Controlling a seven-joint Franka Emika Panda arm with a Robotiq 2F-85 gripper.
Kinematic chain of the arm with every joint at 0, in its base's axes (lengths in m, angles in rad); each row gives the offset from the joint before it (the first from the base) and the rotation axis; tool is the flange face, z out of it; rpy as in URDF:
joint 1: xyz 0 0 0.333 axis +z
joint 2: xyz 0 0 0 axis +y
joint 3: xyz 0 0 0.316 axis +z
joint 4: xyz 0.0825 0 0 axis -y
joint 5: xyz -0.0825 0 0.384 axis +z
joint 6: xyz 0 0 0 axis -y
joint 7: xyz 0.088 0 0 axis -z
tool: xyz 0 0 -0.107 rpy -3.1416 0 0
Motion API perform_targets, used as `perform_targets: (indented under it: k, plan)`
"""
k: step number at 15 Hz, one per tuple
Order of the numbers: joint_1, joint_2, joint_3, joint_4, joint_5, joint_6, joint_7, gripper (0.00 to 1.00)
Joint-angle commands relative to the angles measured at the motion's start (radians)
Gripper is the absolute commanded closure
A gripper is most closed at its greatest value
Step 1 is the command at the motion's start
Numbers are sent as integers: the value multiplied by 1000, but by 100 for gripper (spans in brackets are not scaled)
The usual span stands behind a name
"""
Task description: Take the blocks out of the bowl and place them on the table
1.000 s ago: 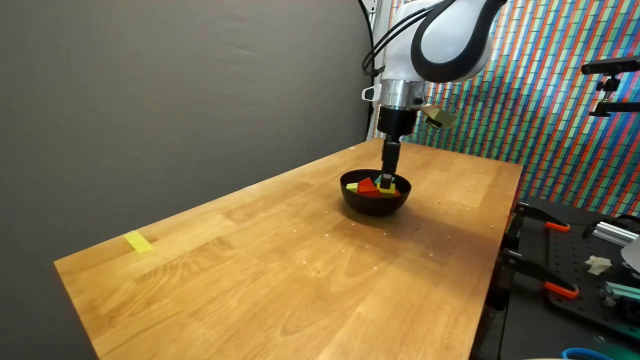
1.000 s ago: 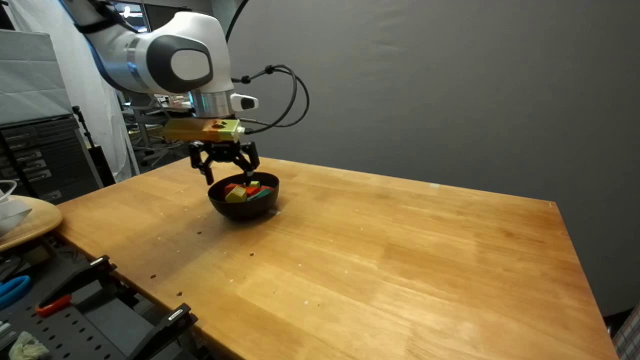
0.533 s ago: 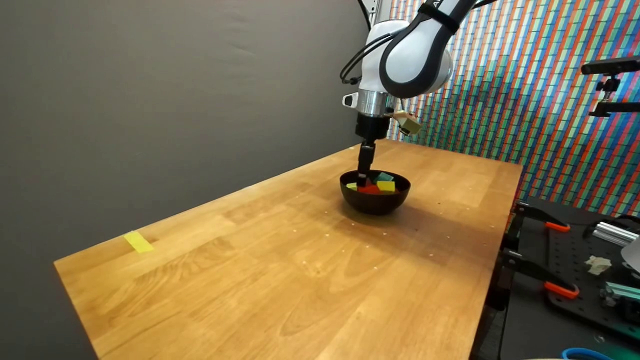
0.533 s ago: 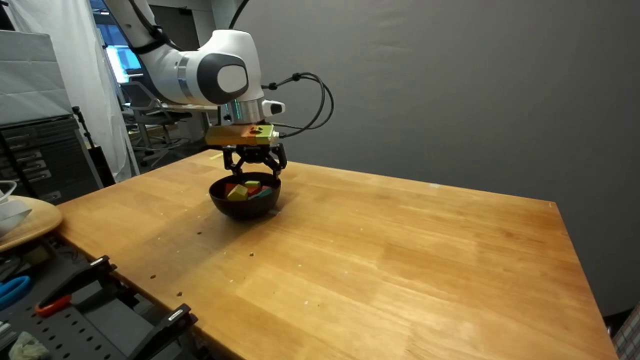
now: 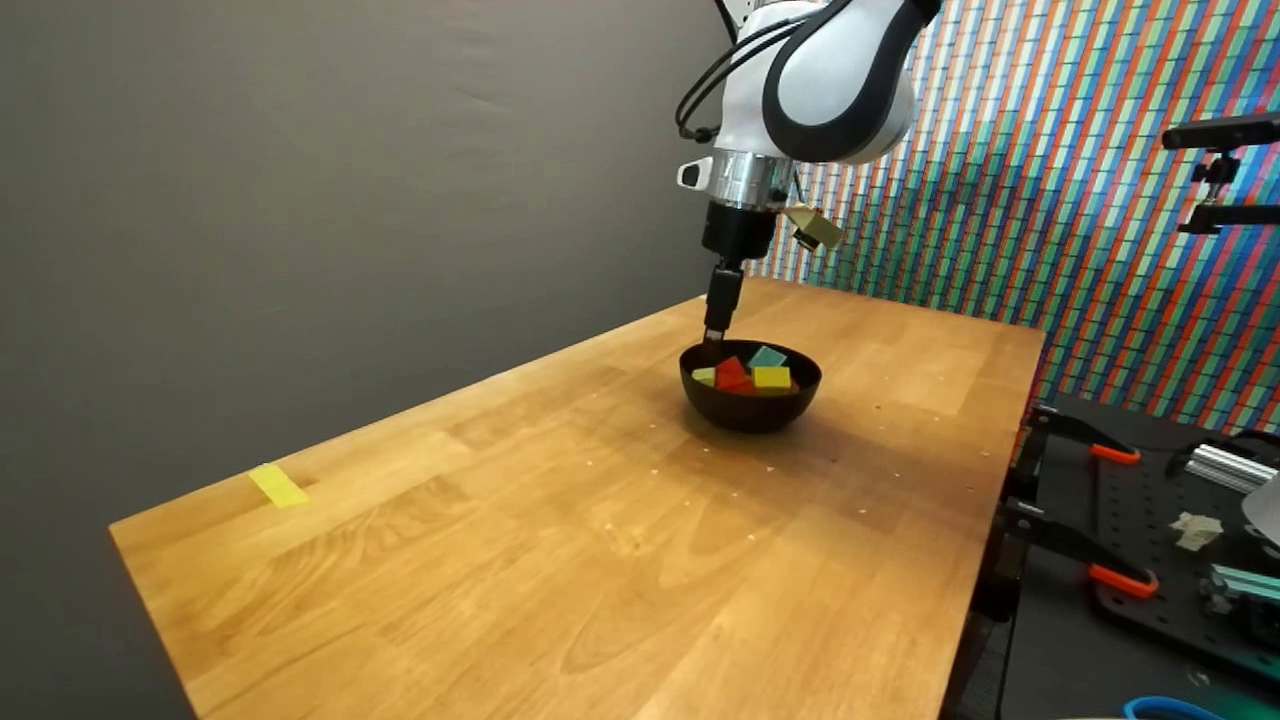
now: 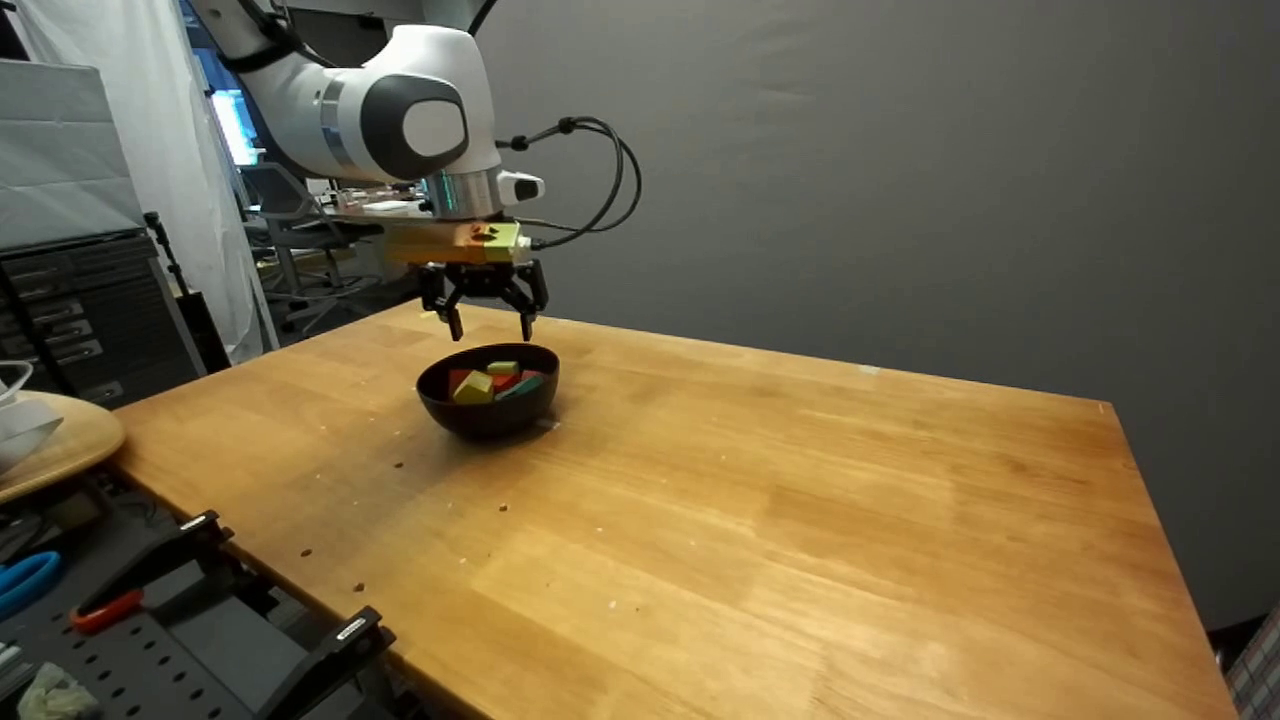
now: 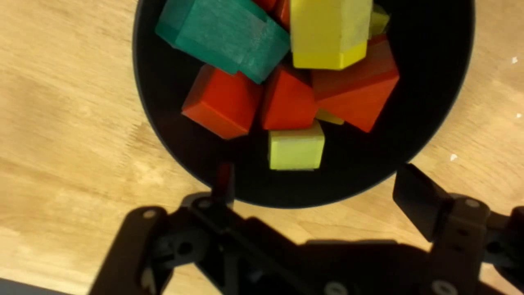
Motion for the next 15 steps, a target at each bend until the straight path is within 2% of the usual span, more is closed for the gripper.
perform_targets:
  k: [1,8,12,14,15]
  plan:
    - [-21,-99,13,-81,41,-12,-14,0]
    - [-40,-87,0,-164,97,-17,-28,0]
    - [-38,-42,-14,-160,75,0,-21,0]
    - [-35,-28,-20,-157,64,0,-13,26]
    - [-35,-26,-22,-158,61,0,-11,34]
